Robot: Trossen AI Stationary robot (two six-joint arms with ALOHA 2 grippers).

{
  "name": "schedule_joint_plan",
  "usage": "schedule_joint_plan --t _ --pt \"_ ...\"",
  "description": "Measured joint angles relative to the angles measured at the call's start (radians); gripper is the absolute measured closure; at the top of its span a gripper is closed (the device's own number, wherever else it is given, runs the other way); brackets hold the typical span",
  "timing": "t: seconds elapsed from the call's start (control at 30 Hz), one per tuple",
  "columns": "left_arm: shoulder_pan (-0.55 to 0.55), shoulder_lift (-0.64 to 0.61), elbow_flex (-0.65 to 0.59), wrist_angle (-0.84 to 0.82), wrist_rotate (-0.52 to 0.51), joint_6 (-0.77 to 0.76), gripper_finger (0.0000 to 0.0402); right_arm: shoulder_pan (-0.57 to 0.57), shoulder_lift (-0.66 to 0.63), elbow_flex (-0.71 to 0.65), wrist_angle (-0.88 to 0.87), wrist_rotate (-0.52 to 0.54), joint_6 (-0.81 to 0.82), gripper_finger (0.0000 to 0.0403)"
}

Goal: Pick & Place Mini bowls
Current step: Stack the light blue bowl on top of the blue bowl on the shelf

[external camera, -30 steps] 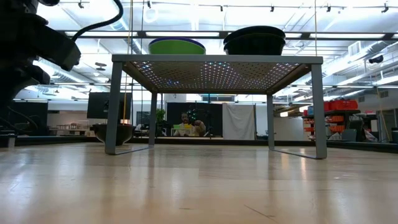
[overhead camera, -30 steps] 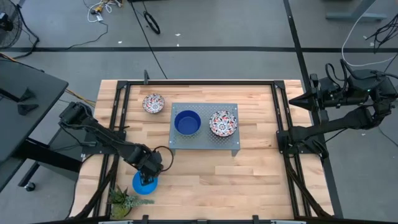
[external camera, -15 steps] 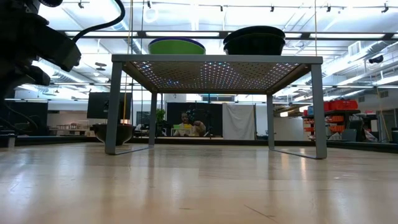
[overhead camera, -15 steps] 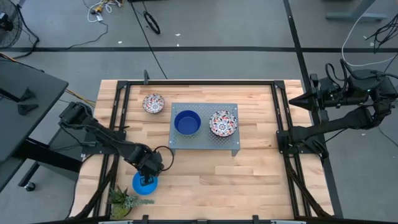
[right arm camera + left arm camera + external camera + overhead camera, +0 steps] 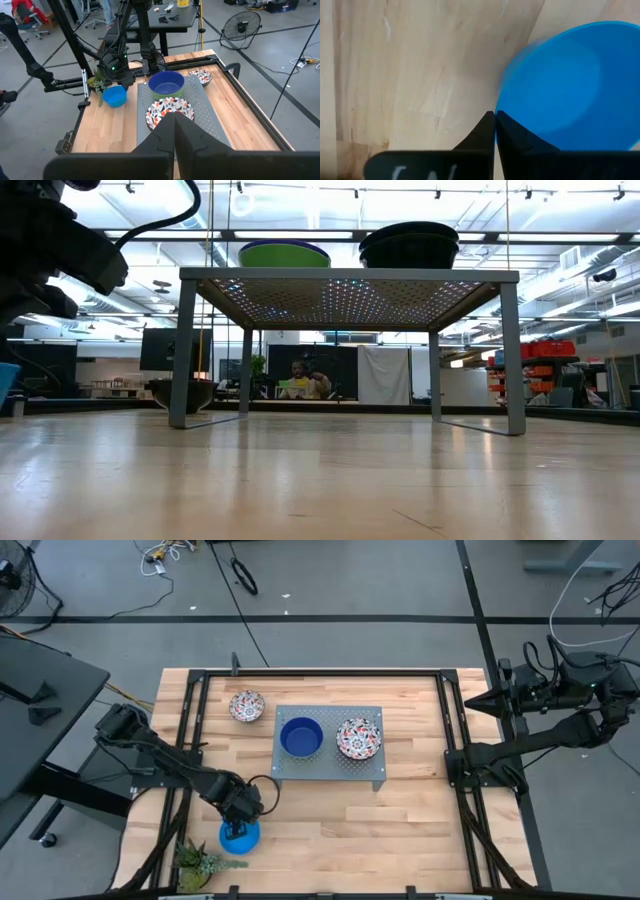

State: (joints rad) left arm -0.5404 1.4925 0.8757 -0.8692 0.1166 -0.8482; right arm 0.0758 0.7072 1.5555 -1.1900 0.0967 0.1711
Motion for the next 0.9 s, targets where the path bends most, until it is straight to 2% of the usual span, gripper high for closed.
schedule_joint_plan --t 0.5,0.9 --pt "0.000 0.000 0.006 0.003 0.066 -0.004 0.0399 0.000 0.000 0.000 0.000 0.000 0.000 0.0396" --pt "0.000 0.000 0.165 -0.024 0.065 0.030 0.0401 0.000 0.000 0.000 0.000 0.000 0.000 0.0396"
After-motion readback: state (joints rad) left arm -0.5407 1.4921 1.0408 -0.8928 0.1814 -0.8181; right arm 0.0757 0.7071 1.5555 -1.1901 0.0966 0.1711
